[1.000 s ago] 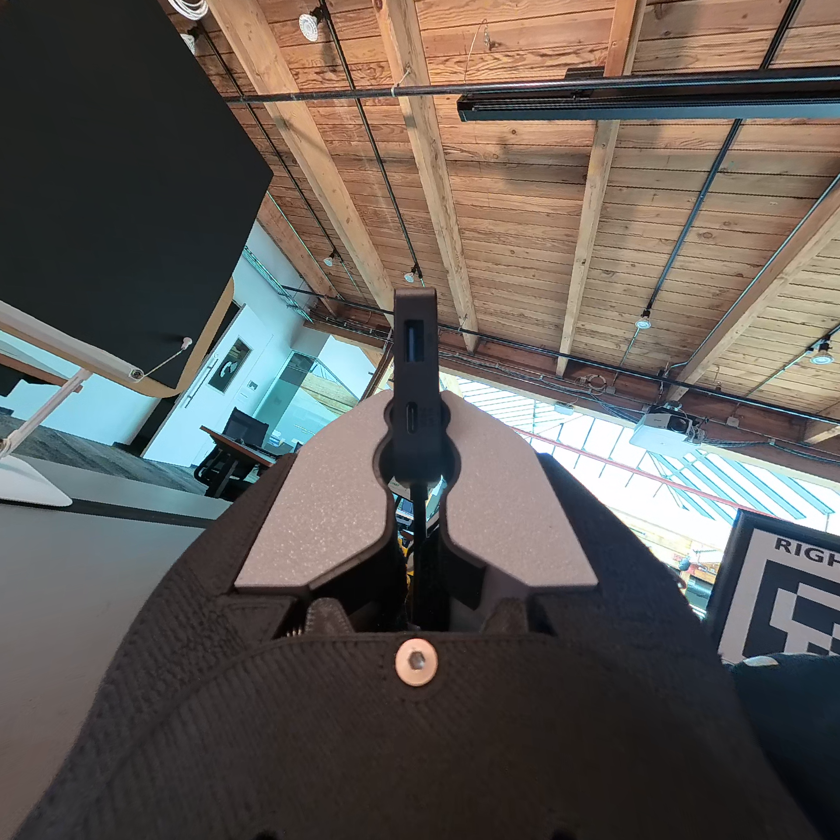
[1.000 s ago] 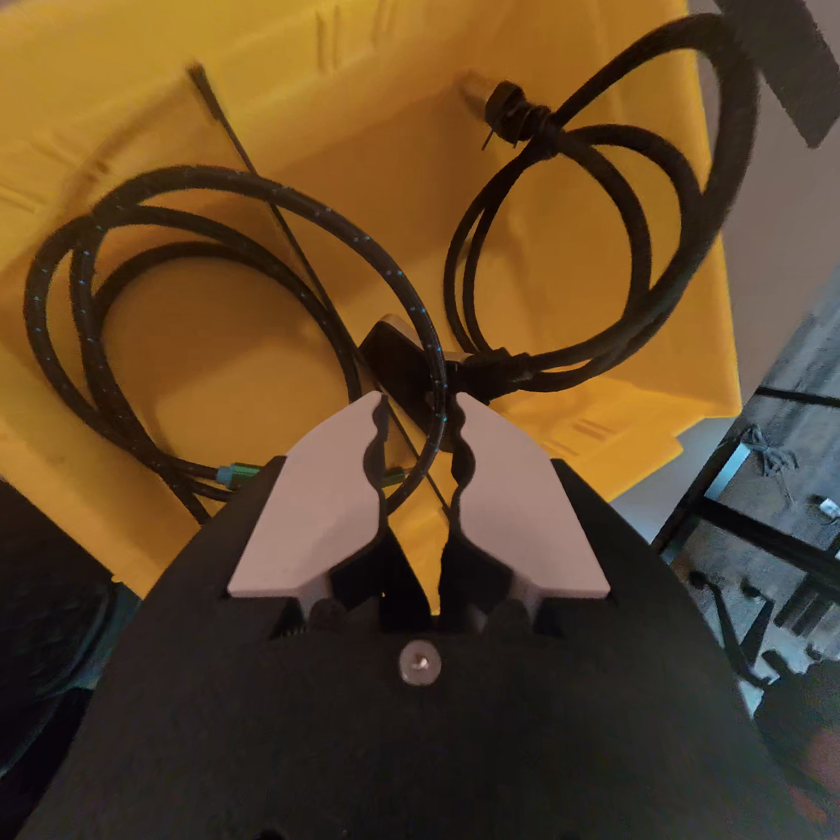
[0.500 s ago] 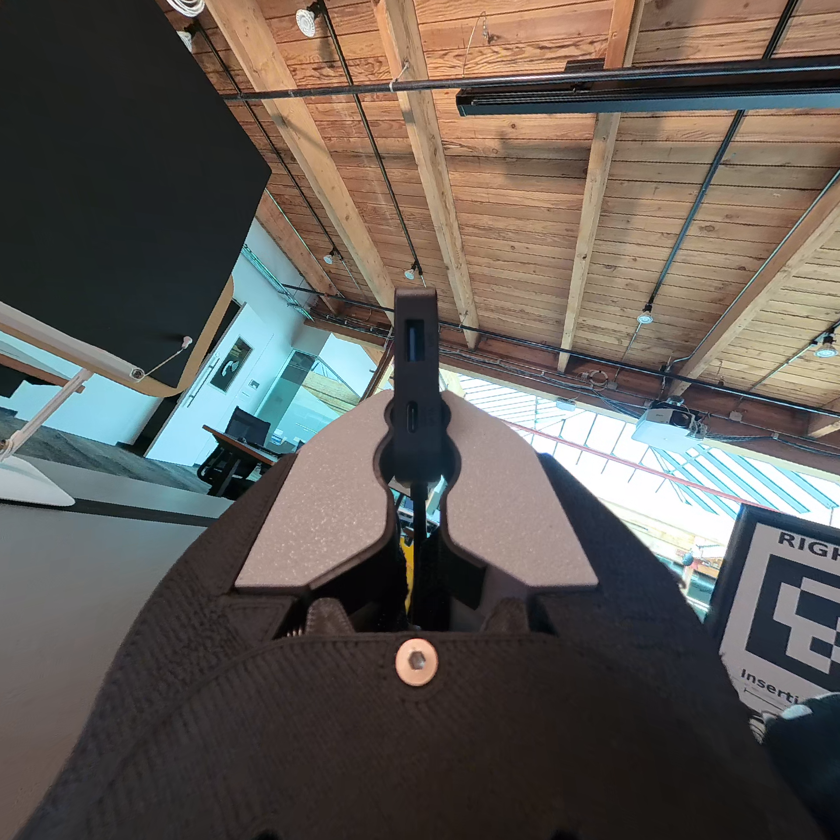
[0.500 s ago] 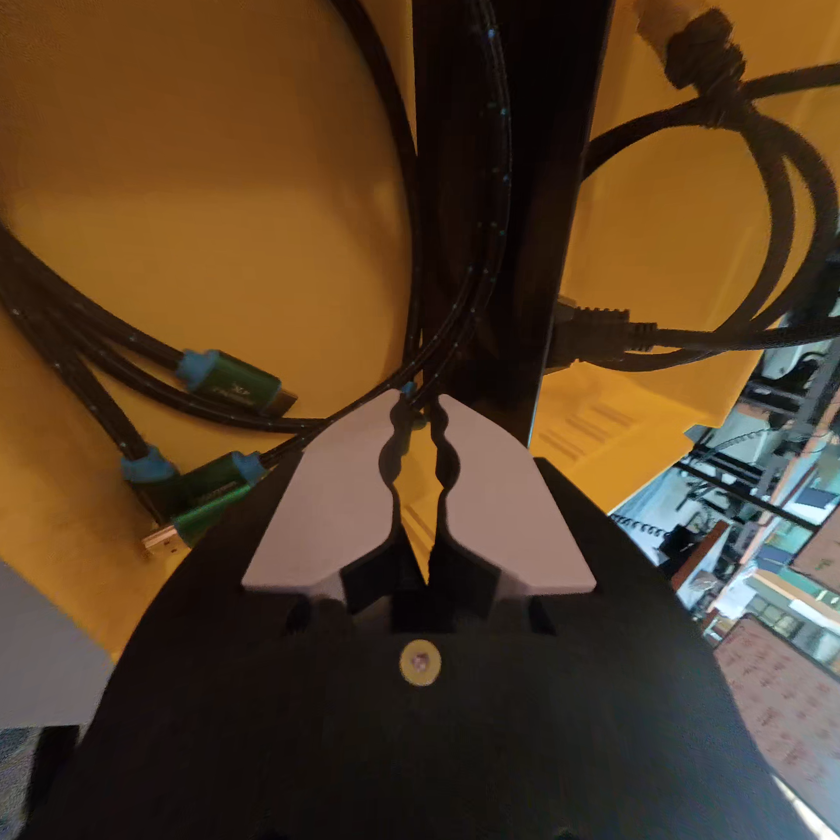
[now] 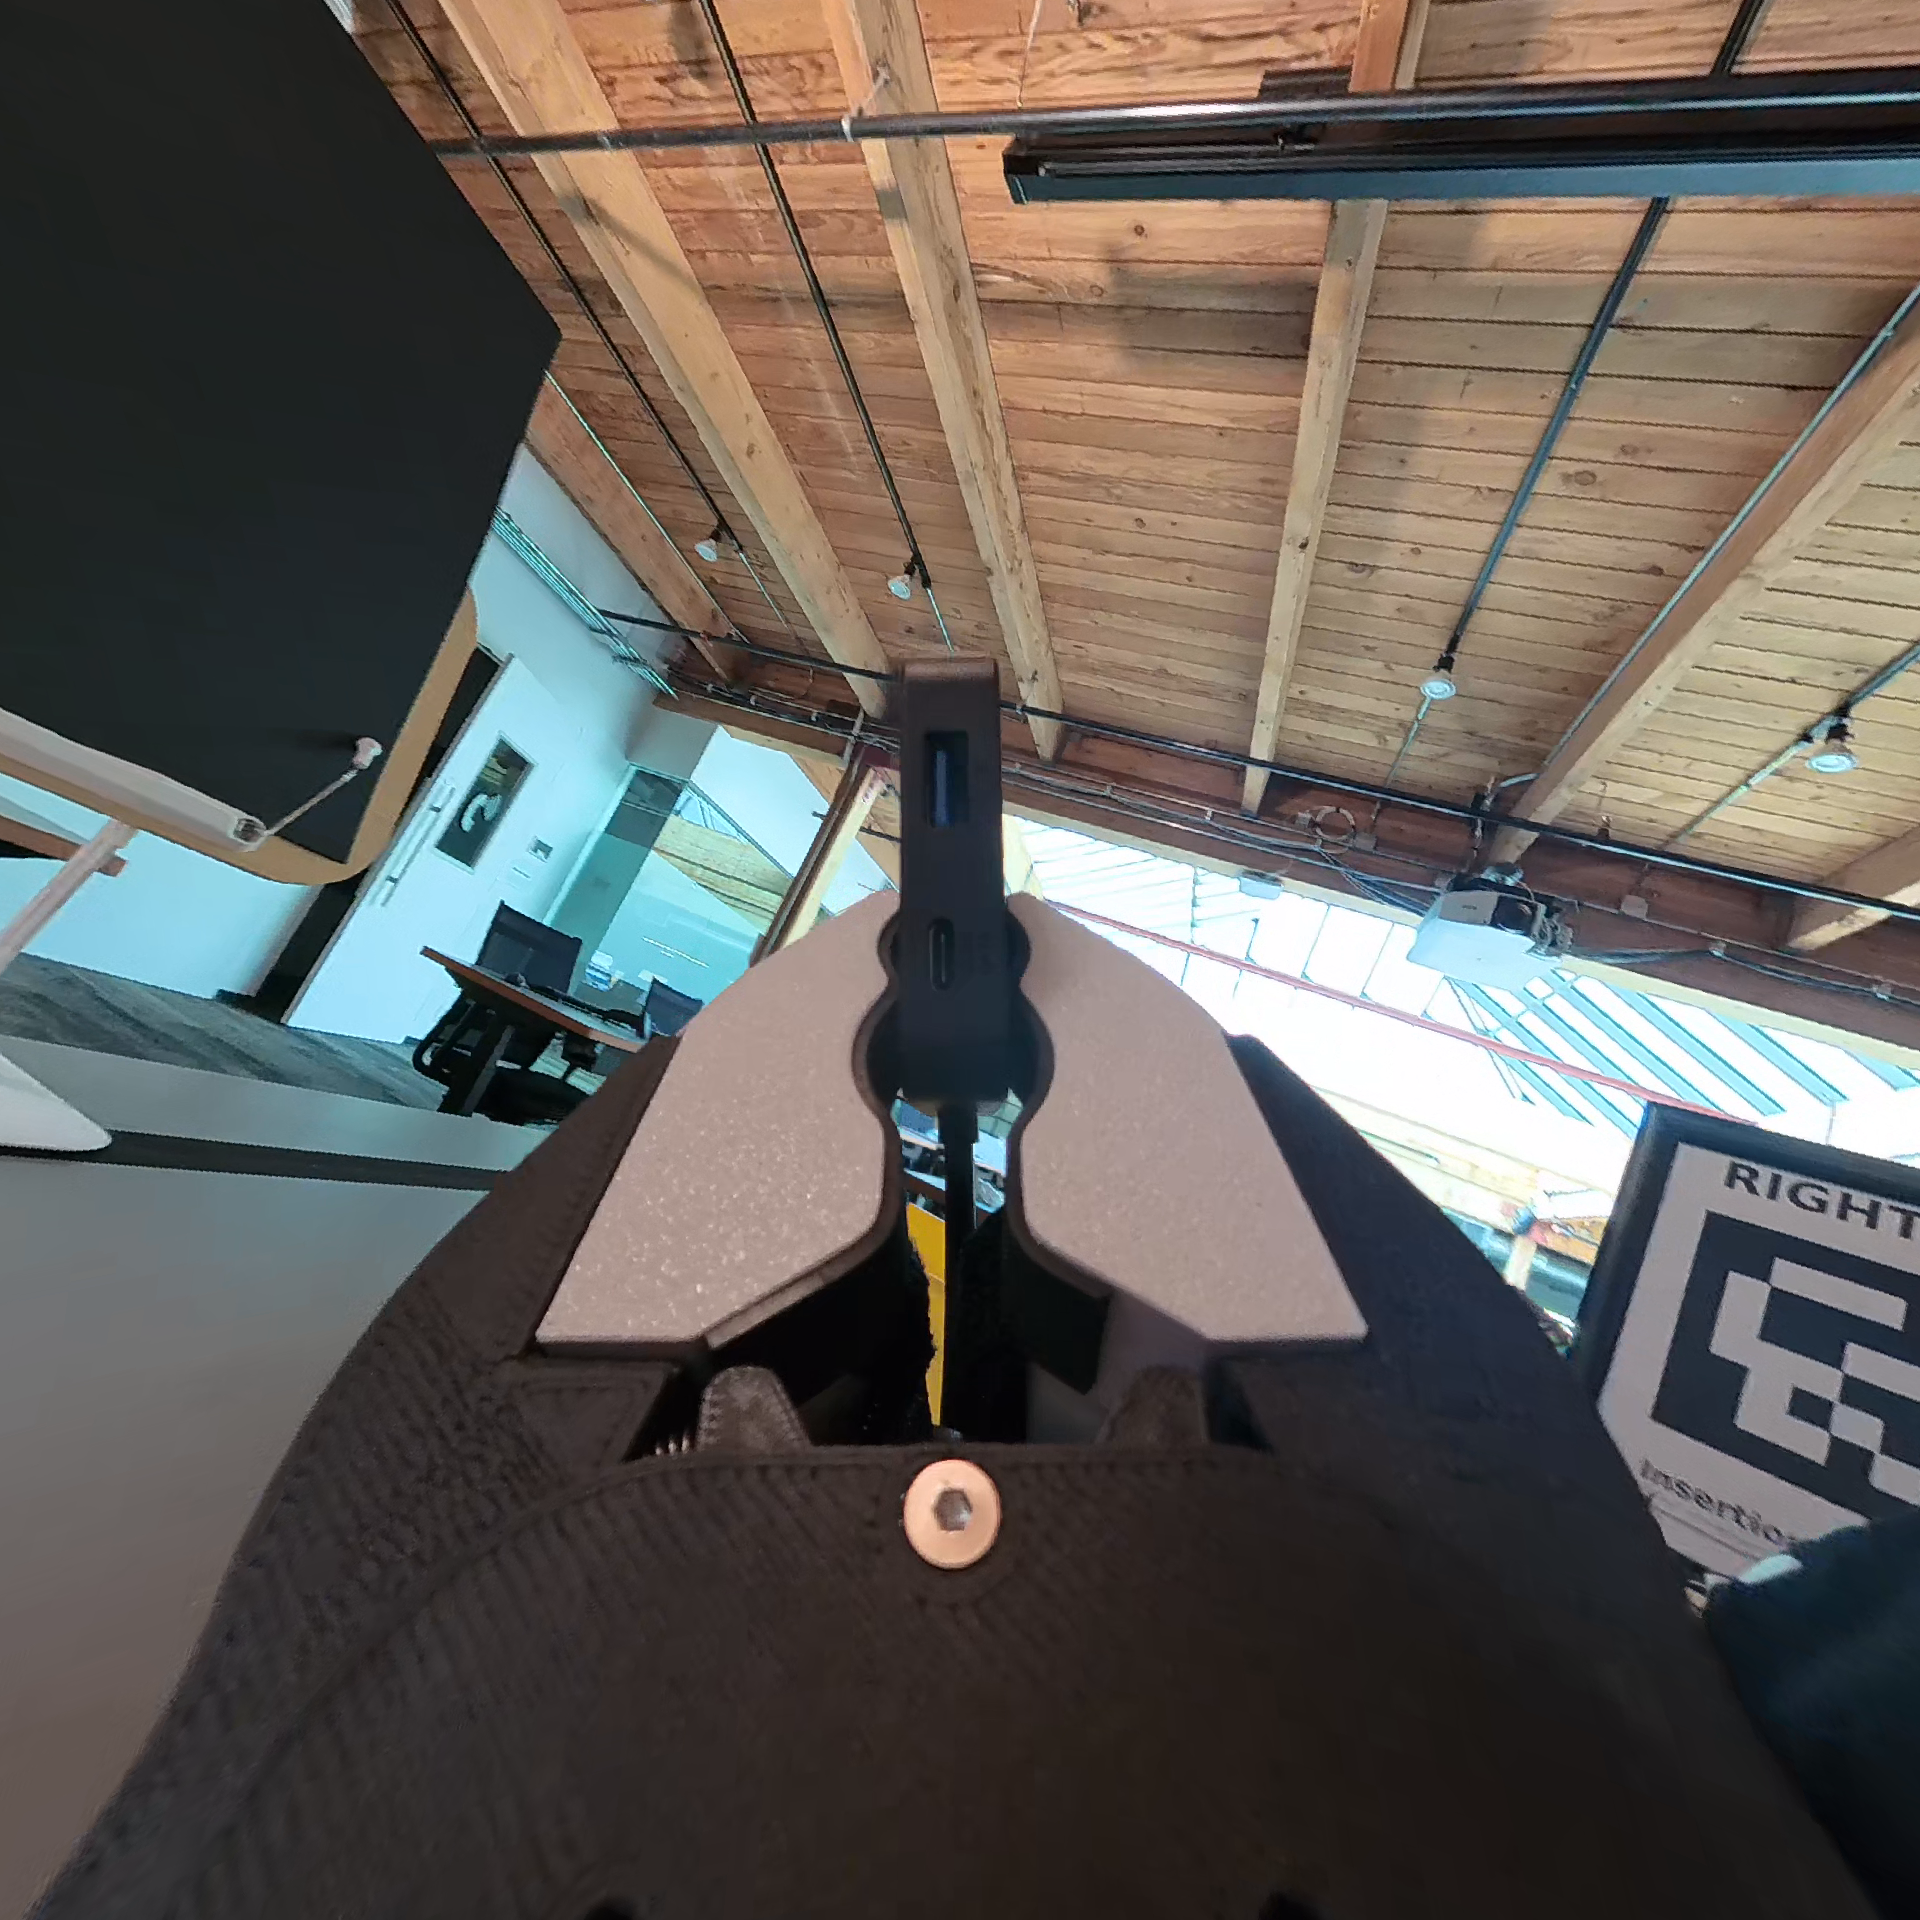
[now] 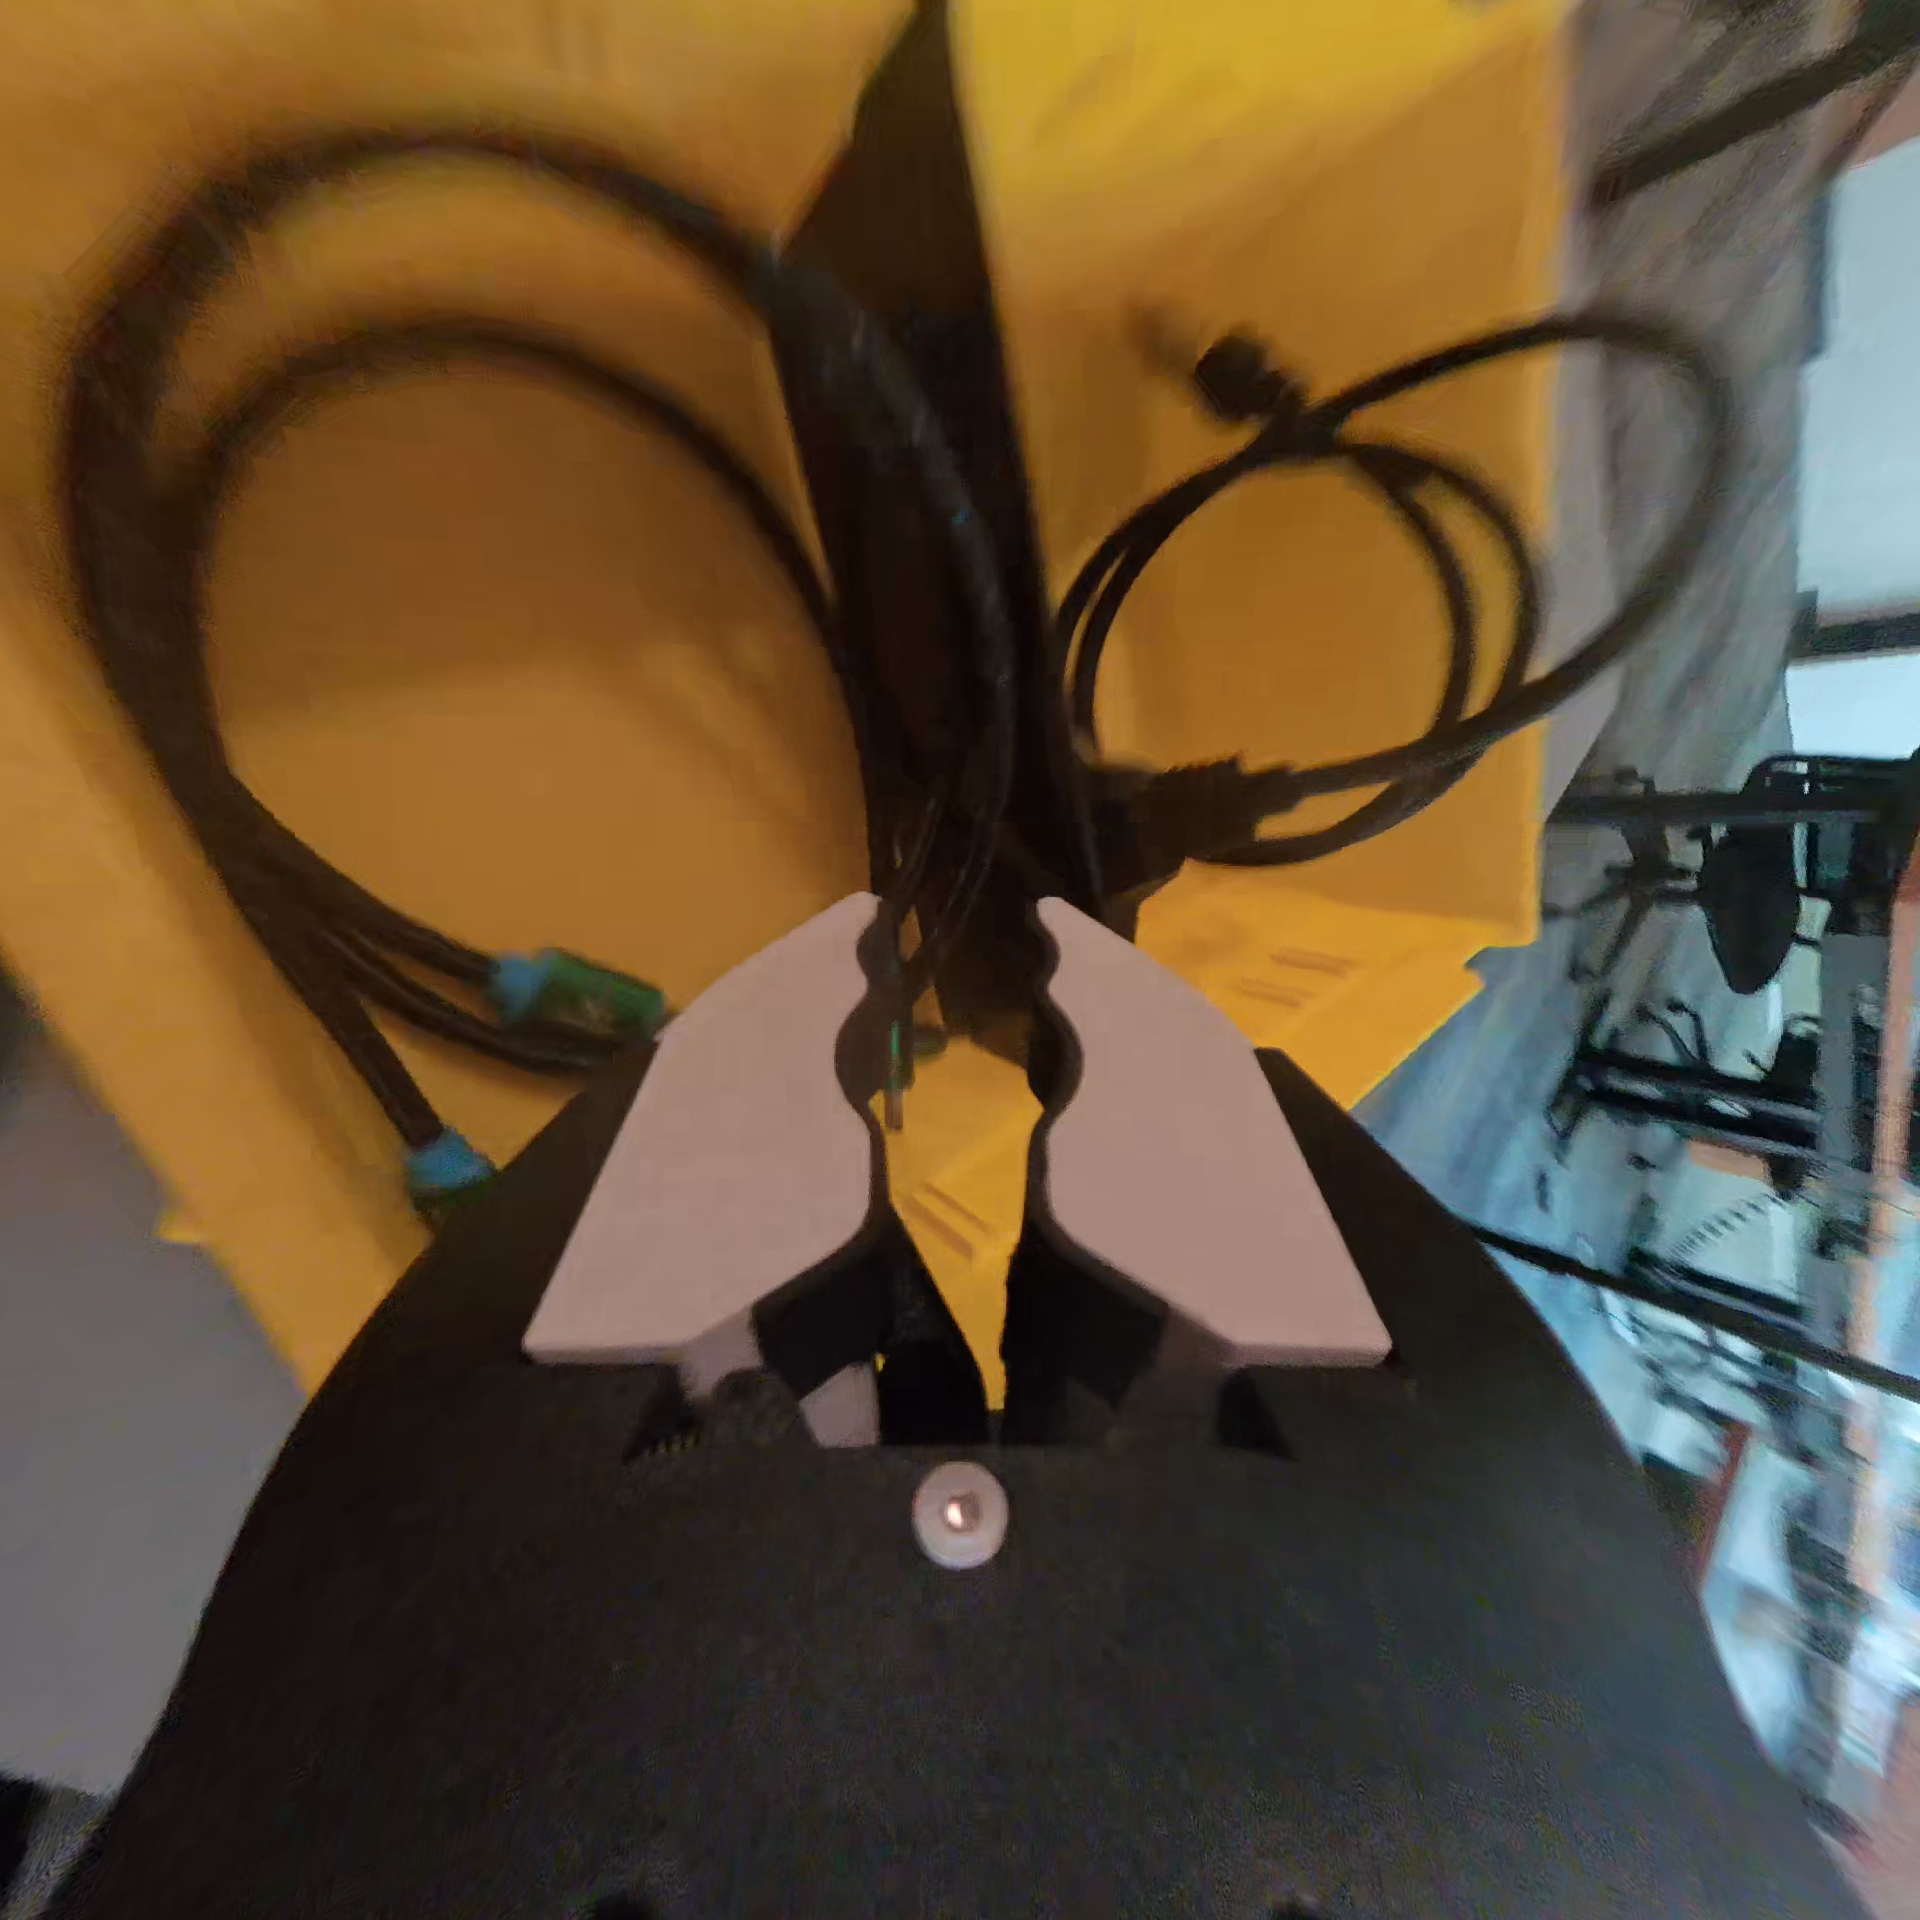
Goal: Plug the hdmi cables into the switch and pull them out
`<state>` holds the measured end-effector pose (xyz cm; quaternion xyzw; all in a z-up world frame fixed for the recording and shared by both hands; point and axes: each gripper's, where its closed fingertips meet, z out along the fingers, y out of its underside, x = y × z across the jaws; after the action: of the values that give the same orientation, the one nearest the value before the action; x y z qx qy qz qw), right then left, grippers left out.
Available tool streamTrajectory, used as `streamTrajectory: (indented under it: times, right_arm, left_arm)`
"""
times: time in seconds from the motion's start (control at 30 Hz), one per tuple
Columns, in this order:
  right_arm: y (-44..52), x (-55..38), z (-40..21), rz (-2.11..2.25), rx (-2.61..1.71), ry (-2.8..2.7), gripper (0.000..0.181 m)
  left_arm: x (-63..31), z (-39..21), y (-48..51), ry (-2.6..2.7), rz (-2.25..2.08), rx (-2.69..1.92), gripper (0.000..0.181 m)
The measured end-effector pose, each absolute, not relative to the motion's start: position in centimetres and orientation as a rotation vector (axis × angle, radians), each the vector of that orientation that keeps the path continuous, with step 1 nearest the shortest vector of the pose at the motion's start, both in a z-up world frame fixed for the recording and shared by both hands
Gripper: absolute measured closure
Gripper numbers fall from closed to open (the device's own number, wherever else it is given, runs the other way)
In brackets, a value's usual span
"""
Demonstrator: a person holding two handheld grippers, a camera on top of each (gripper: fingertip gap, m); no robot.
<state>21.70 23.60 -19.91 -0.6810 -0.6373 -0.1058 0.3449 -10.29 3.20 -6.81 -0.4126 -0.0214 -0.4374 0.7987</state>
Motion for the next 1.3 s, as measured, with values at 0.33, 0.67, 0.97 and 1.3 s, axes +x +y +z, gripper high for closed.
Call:
streamTrajectory:
  times: [0.33,0.67,0.97,1.3]
  right_arm:
    - [5.1,5.3,-4.7,1.244,-0.944,-1.252,0.105]
    - [-0.6,-6.0,-7.7,1.473,-0.935,-1.406,0.154]
    - [-0.2,-5.9,-8.3,1.560,-1.015,-1.395,0.161]
    - [3.5,-1.2,-4.3,1.509,-0.973,-1.093,0.167]
  left_arm:
    - [-7.5,-5.6,1.4,0.146,-1.048,-0.812,0.169]
    - [-6.7,-5.2,0.7,0.204,-1.069,-0.779,0.168]
    - [-5.2,-5.6,0.8,0.278,-1.055,-0.838,0.168]
    - [-5.6,-5.8,1.5,0.216,-1.030,-0.852,0.151]
